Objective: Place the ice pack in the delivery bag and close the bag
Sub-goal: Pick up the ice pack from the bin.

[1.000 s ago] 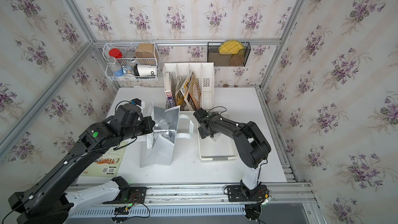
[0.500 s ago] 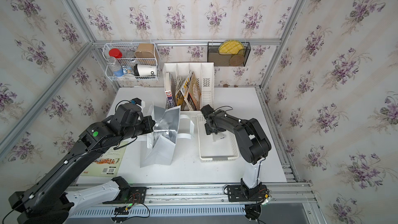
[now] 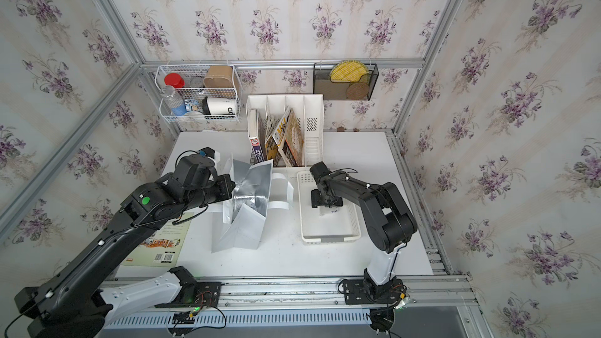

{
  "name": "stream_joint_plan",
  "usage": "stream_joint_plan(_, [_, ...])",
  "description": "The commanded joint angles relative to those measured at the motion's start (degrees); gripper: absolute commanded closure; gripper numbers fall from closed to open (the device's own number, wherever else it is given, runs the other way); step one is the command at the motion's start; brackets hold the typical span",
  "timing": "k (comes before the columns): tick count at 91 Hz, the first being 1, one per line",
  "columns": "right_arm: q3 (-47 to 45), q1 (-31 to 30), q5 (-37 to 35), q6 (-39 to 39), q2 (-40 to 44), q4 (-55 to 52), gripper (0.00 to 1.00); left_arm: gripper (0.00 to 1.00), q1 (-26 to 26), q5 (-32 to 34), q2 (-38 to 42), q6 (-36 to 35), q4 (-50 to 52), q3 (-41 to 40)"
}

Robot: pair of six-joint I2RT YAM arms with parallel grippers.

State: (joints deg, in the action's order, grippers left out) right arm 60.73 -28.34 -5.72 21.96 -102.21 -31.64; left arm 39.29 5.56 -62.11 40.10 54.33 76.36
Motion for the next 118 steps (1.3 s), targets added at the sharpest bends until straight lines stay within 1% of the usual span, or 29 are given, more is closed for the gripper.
stream_joint_plan(1, [-0.81,0.03,-0.21,1.16,0.26,0.24,0.27,1.0,-0.04,-0.29,-0.2,-0.43,-0.51,0.3])
stream_joint_plan(5, [-0.89,-0.02,-0.23,1.2,0.26,0.39,0.29,1.0,-0.04,-0.36,-0.22,-0.35,-0.47,0.16])
stream_joint_plan(18, [-1.32,0.01,-0.12,1.43,0.49,0.6,0.46,1.0,-0.08,-0.38,-0.21,-0.22,-0.53,0.02])
stream_joint_plan(29, [-1.53,-0.01,0.44,1.47,1.19,0.87,0.57,1.0,-0.09,-0.38,-0.12,-0.27,-0.53,0.2])
stream_joint_plan(36, [-1.62,0.04,0.75,1.5,2.31,0.87,0.66,1.0,-0.08,-0.38,0.03,-0.29,-0.37,0.2])
stream_joint_plan(42, [-1.58,0.04,1.3,1.48,3.8,0.84,0.7,1.0,-0.09,-0.33,0.14,-0.25,-0.4,0.12])
stream_joint_plan(53, [-1.46,0.04,2.77,1.45,8.56,0.86,0.72,1.0,-0.09,-0.29,0.32,-0.13,-0.44,0.02])
stream_joint_plan(56, [-1.23,0.03,3.08,1.45,9.99,0.79,0.74,1.0,-0.01,-0.29,0.4,-0.19,-0.37,0.0])
stream_joint_plan(86, [3.25,0.03,5.96,2.43,21.4,-1.9,0.75,1.0,-0.06,-0.38,0.75,-0.13,-0.4,-0.28])
stream_joint_plan(94, [4.42,0.03,10.8,1.61,25.34,-0.22,0.76,1.0,-0.07,-0.49,0.85,-0.19,-0.49,-0.34])
stream_joint_plan(98, [4.96,-0.05,13.42,1.41,27.65,1.27,0.78,1.0,-0.07,-0.55,0.92,-0.17,-0.48,-0.35])
stream_joint_plan(107, [6.87,-0.56,20.64,1.81,32.89,4.7,0.79,1.0,-0.08,-0.79,0.93,-0.22,-0.62,-0.33])
stream_joint_plan(116, [8.76,-2.02,25.18,3.28,36.42,8.08,0.78,1.0,-0.11,-0.86,0.86,-0.19,-0.75,-0.35])
stream_joint_plan(118, [9.18,-3.82,25.68,3.58,36.83,8.7,0.78,1.0,-0.09,-0.89,0.85,-0.24,-0.81,-0.34])
